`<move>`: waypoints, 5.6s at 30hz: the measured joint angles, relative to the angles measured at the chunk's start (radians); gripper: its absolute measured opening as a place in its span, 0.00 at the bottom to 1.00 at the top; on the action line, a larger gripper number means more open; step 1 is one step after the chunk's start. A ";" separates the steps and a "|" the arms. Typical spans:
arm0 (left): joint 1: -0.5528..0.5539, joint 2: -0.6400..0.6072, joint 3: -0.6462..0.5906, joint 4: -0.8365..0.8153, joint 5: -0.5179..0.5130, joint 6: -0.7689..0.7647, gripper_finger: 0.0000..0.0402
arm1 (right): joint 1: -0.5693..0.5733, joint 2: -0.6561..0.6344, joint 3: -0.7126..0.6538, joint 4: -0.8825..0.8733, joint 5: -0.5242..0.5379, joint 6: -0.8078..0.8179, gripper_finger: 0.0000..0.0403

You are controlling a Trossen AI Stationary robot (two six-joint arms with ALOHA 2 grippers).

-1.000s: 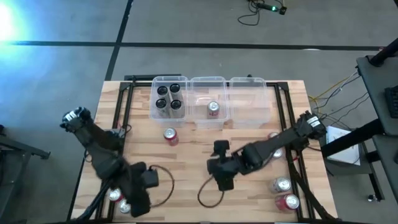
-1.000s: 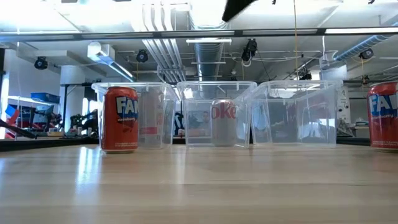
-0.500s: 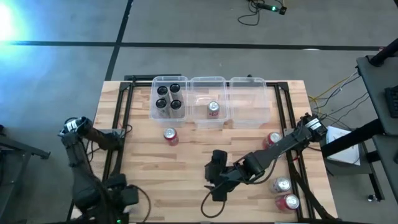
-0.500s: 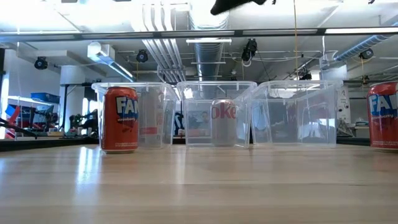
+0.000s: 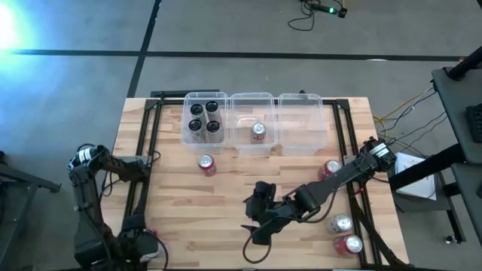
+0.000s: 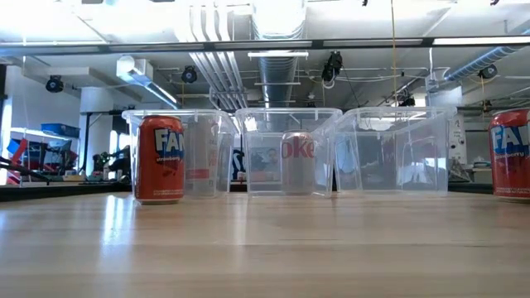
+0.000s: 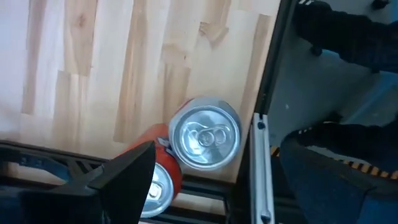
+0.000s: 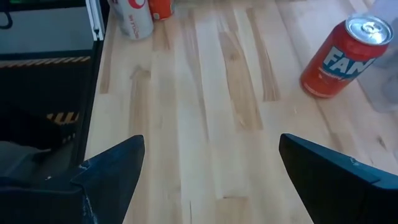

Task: Sort soda cans
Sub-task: Put the bottom red-silver soda can into the middle transparent bin

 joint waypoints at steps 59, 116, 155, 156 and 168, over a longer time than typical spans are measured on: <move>0.049 -0.052 -0.478 0.436 0.132 0.006 0.72 | 0.019 0.060 -0.005 0.023 -0.019 0.026 0.91; 0.797 -0.041 -0.421 0.666 0.079 0.857 0.85 | -0.041 0.060 -0.102 0.138 -0.012 -0.205 0.91; 0.780 0.079 -0.579 1.168 -0.272 0.891 0.80 | -0.172 0.060 0.005 -0.168 -0.093 -0.248 0.91; 0.776 0.069 -0.582 1.144 -0.267 0.880 0.80 | -0.177 0.061 0.005 -0.159 -0.095 -0.251 0.91; 0.709 -0.089 -0.650 0.765 -0.268 0.648 0.77 | -0.214 0.138 0.006 -0.109 -0.136 -0.238 0.91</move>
